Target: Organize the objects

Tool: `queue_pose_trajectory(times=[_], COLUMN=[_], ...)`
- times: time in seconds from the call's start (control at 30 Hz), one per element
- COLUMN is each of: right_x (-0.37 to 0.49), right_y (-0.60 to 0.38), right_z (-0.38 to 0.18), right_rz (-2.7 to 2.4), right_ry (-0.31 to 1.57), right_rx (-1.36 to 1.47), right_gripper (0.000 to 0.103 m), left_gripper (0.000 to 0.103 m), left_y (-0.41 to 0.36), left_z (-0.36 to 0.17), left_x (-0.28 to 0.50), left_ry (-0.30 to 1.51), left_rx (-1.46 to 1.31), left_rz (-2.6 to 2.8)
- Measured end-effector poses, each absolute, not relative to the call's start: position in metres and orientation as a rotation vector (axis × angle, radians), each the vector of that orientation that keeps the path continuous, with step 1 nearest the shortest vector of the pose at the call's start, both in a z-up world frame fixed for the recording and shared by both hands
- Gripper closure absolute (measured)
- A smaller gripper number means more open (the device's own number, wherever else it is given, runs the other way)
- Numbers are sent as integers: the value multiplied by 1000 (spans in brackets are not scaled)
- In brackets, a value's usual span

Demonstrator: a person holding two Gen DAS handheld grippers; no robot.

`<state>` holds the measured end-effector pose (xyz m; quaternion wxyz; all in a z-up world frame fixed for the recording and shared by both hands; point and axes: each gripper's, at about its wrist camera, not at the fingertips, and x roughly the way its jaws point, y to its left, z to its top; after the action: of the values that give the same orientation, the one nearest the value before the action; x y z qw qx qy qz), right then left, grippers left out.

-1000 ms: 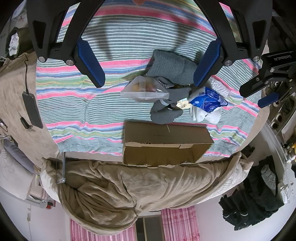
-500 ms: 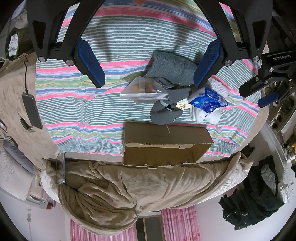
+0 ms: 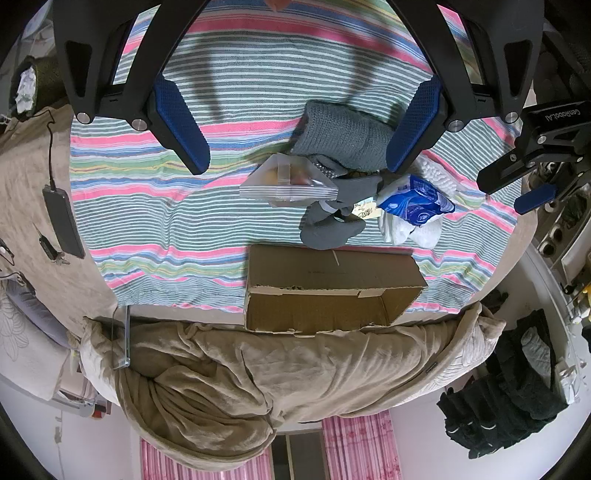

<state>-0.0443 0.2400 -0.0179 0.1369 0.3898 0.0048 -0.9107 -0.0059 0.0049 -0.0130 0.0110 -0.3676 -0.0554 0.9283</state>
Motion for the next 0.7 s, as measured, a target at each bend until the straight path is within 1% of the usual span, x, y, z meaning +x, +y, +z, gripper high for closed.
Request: queue_pose_trajectory(times=[0.7], right_x=[-45], right_y=[240], right_z=[-18], right_rz=[-2636], right_ry=[14], right_rx=[1129], right_gripper=[4], left_gripper=[0], left_y=[6], left_z=[-17], left_x=[-10], left_ry=[-159], left_rx=[-1161], left_rz=[2888])
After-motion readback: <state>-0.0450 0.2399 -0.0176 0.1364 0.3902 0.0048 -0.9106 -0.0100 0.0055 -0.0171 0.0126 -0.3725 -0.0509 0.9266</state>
